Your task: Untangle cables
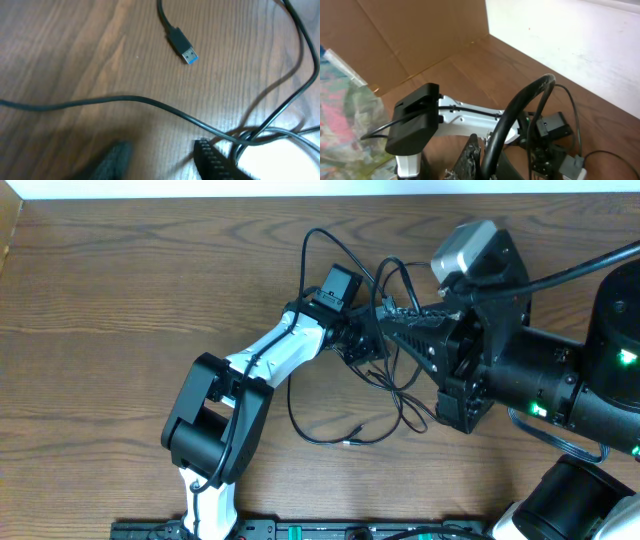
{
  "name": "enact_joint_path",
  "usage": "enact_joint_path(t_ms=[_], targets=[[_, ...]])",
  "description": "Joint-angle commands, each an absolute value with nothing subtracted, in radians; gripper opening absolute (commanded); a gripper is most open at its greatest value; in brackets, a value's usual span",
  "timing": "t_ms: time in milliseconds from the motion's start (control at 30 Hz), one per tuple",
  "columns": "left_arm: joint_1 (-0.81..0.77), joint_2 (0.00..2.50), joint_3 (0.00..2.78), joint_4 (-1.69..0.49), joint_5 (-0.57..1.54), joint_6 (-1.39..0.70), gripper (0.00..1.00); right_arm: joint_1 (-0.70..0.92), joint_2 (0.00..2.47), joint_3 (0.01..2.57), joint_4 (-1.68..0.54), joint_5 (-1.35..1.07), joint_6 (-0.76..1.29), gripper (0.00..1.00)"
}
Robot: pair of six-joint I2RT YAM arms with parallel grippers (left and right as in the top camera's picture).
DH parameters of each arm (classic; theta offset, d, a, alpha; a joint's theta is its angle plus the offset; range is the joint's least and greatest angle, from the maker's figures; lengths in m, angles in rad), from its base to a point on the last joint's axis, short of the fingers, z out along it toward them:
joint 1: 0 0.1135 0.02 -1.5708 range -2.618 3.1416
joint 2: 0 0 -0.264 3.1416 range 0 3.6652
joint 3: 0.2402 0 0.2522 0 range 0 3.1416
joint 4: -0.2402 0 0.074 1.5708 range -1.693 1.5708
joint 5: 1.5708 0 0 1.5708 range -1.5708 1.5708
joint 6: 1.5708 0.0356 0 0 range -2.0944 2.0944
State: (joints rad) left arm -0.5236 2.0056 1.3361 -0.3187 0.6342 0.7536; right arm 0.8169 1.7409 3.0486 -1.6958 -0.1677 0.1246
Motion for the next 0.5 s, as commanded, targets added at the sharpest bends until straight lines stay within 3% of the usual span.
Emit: enact_joint_path(t_ms=[0, 300, 467], targets=[[-0.52, 2.01, 1.339, -0.349, 0.625, 0.758, 0.59, 0.825, 1.738, 3.055, -1.698, -0.095, 0.114, 0.02], [-0.466, 1.905, 1.339, -0.563, 0.587, 0.758, 0.68, 0.821, 1.738, 3.045, -1.699, 0.185, 0.088, 0.01], [-0.39, 1.807, 1.339, -0.597, 0.587, 0.751, 0.68, 0.817, 1.738, 3.026, -1.698, 0.205, 0.088, 0.01]])
